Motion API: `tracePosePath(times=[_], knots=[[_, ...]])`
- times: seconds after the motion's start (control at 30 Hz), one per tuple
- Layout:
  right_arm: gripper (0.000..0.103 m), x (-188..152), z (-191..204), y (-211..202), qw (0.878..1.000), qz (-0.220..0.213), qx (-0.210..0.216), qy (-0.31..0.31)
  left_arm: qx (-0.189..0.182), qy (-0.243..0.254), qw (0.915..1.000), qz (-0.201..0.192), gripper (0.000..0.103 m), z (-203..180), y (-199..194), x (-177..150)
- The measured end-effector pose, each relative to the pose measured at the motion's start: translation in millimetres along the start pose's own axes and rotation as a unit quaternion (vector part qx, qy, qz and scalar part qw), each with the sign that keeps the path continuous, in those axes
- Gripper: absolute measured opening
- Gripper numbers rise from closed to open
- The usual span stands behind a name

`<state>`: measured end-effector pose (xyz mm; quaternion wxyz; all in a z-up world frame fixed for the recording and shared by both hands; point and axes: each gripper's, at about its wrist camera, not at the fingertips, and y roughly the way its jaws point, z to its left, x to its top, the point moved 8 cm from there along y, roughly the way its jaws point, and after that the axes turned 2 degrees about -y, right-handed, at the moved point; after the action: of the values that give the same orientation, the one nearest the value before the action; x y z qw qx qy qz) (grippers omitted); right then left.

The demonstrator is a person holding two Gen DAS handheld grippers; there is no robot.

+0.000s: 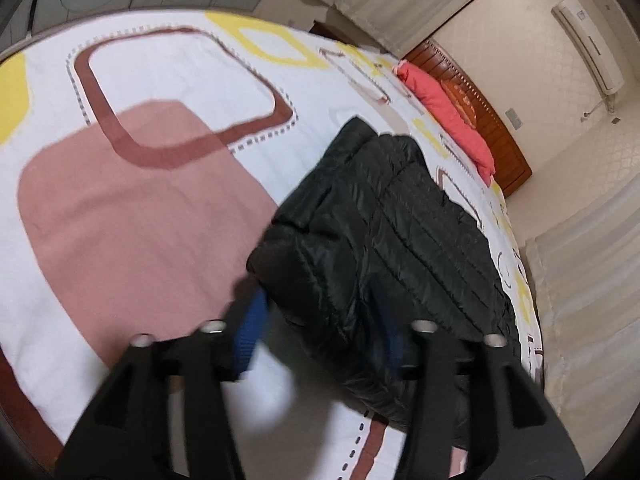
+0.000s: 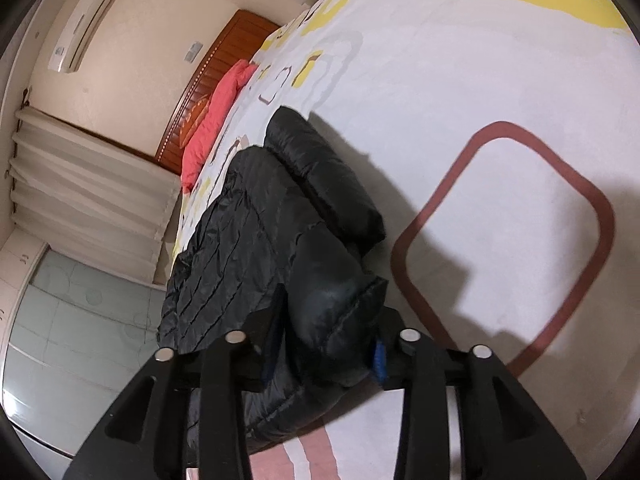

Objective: Fold large clothes

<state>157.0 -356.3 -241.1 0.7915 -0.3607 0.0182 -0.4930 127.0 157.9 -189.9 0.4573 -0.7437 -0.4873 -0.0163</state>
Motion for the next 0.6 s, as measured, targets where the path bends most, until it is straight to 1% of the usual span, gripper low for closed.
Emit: tracePosePath(times=[0.07, 0.2, 0.23, 0.27, 0.37, 0.43, 0.5, 0.53, 0.57, 0.6], knots=[[0.046, 1, -3, -1, 1.000, -0.003, 0.000, 0.004, 0.001, -0.004, 1.0000, -0.004, 0.060, 5, -2, 2], [0.047, 3, -10, -1, 1.000, -0.003, 0.000, 0.015, 0.006, -0.027, 0.9996, 0.006, 0.059, 21, 6, 4], [0.046, 2, -13, 1, 1.000, 0.000, 0.001, 0.020, 0.006, -0.030, 0.9994, 0.014, 0.049, 25, 10, 4], [0.044, 2, -15, 2, 1.000, 0.004, 0.001, 0.022, 0.004, -0.031, 0.9993, 0.022, 0.043, 27, 14, 3], [0.041, 2, -18, 5, 1.000, 0.009, 0.005, 0.023, 0.001, -0.035, 0.9987, 0.038, 0.034, 32, 24, -1], [0.041, 2, -17, 6, 1.000, 0.009, 0.005, 0.021, 0.000, -0.032, 0.9987, 0.041, 0.034, 33, 27, -2], [0.041, 2, -18, 3, 1.000, 0.012, 0.008, 0.018, 0.002, -0.016, 0.9991, 0.039, 0.035, 30, 24, -1], [0.044, 3, -19, 2, 1.000, 0.014, 0.010, 0.018, 0.004, -0.011, 0.9992, 0.038, 0.038, 30, 23, 0], [0.047, 3, -21, 0, 1.000, 0.016, 0.009, 0.019, 0.010, -0.004, 0.9994, 0.033, 0.043, 30, 18, 2], [0.048, 3, -22, -3, 1.000, 0.015, 0.005, 0.020, 0.013, -0.002, 0.9995, 0.029, 0.046, 31, 15, 3]])
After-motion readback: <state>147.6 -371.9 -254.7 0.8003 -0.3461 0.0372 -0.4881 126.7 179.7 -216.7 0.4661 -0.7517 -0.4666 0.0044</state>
